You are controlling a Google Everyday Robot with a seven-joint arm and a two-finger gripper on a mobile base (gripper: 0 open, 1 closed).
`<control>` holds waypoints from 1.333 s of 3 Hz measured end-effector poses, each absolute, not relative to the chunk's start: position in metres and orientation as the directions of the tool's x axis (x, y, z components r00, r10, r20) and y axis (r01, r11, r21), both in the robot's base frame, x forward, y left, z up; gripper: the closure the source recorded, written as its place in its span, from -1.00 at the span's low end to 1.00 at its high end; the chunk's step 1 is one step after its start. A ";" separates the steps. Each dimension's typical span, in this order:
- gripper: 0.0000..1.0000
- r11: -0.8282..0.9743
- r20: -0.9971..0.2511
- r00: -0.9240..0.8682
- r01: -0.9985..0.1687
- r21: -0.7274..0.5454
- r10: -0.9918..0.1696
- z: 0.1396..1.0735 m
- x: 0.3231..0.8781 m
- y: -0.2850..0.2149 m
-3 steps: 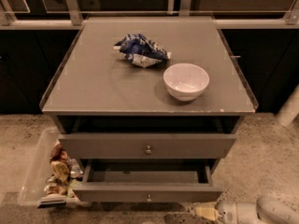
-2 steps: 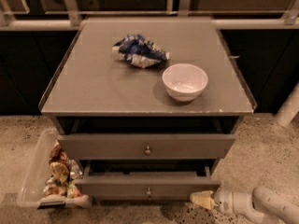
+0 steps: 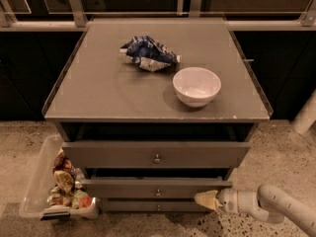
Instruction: Close middle drawer
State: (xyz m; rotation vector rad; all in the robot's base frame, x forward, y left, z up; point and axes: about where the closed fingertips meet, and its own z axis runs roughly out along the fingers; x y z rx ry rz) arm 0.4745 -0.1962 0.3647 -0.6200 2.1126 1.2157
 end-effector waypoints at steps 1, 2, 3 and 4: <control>1.00 0.475 -0.737 -0.659 -0.701 0.532 -0.147 0.367 0.497 -0.182; 1.00 0.477 -0.739 -0.652 -0.711 0.517 -0.170 0.367 0.499 -0.178; 1.00 0.503 -0.708 -0.690 -0.670 0.546 -0.150 0.360 0.473 -0.188; 1.00 0.616 -0.638 -0.763 -0.552 0.562 -0.103 0.363 0.418 -0.226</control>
Offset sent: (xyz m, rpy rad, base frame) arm 0.0414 0.0269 -0.0002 -0.1454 -0.0852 0.0777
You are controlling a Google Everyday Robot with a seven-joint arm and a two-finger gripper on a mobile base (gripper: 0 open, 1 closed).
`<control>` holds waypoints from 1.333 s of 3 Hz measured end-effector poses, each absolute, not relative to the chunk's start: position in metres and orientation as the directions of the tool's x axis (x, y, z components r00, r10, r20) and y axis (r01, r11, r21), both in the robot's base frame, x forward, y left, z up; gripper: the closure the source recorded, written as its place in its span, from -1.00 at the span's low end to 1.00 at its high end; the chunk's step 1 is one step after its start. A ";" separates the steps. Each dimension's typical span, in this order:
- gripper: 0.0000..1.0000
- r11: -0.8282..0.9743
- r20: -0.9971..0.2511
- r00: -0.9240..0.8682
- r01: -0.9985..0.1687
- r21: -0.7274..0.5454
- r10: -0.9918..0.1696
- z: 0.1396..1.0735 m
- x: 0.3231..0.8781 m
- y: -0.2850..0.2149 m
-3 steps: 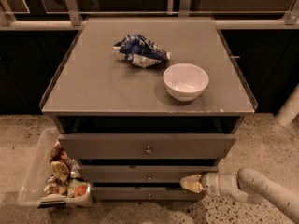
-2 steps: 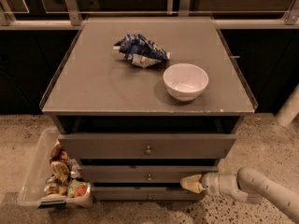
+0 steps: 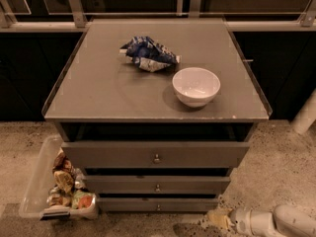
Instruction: Close middle drawer
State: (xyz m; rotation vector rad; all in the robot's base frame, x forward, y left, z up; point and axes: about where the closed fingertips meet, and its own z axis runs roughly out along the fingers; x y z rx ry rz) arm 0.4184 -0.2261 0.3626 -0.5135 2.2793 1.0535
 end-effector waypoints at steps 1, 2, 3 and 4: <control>0.65 0.718 -0.549 -0.831 -0.435 0.544 -0.088 0.377 0.367 -0.261; 0.18 0.719 -0.541 -0.835 -0.435 0.542 -0.098 0.384 0.361 -0.259; -0.32 0.719 -0.541 -0.835 -0.435 0.542 -0.097 0.383 0.361 -0.259; -0.76 0.719 -0.541 -0.835 -0.435 0.542 -0.097 0.383 0.361 -0.259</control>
Offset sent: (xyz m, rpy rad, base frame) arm -0.0461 -0.0318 0.0129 -0.0905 0.0896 -0.0847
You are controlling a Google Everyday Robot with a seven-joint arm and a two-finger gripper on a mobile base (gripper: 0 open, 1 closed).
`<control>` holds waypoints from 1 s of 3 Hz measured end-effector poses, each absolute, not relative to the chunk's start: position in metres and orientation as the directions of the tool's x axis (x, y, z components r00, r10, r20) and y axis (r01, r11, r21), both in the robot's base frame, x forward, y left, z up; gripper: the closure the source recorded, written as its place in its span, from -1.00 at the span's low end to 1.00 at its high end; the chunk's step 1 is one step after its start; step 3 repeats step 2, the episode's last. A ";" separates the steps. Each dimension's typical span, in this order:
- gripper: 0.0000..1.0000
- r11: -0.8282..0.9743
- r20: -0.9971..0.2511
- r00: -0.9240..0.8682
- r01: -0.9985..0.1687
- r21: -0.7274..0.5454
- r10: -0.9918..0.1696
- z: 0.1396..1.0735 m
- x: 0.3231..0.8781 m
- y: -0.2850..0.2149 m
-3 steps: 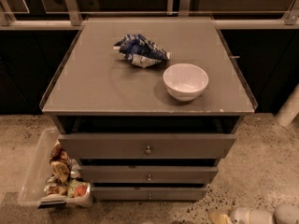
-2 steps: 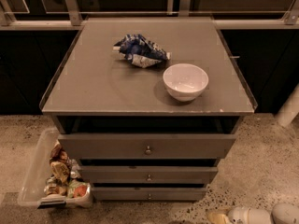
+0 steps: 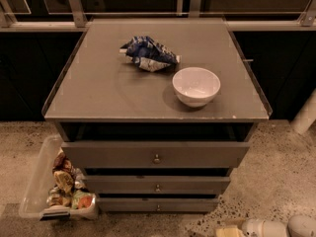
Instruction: Close middle drawer
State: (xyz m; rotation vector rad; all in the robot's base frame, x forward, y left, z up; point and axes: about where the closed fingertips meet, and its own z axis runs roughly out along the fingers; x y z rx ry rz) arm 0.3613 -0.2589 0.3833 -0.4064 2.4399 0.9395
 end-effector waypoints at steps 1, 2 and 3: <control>-1.00 0.719 -0.541 -0.835 -0.435 0.542 -0.097 0.383 0.361 -0.259; -1.00 0.719 -0.541 -0.835 -0.435 0.543 -0.097 0.383 0.361 -0.259; -1.00 0.719 -0.541 -0.835 -0.435 0.543 -0.097 0.383 0.361 -0.259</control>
Offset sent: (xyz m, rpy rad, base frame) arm 0.0000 0.0000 0.0000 0.0000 0.0000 0.0001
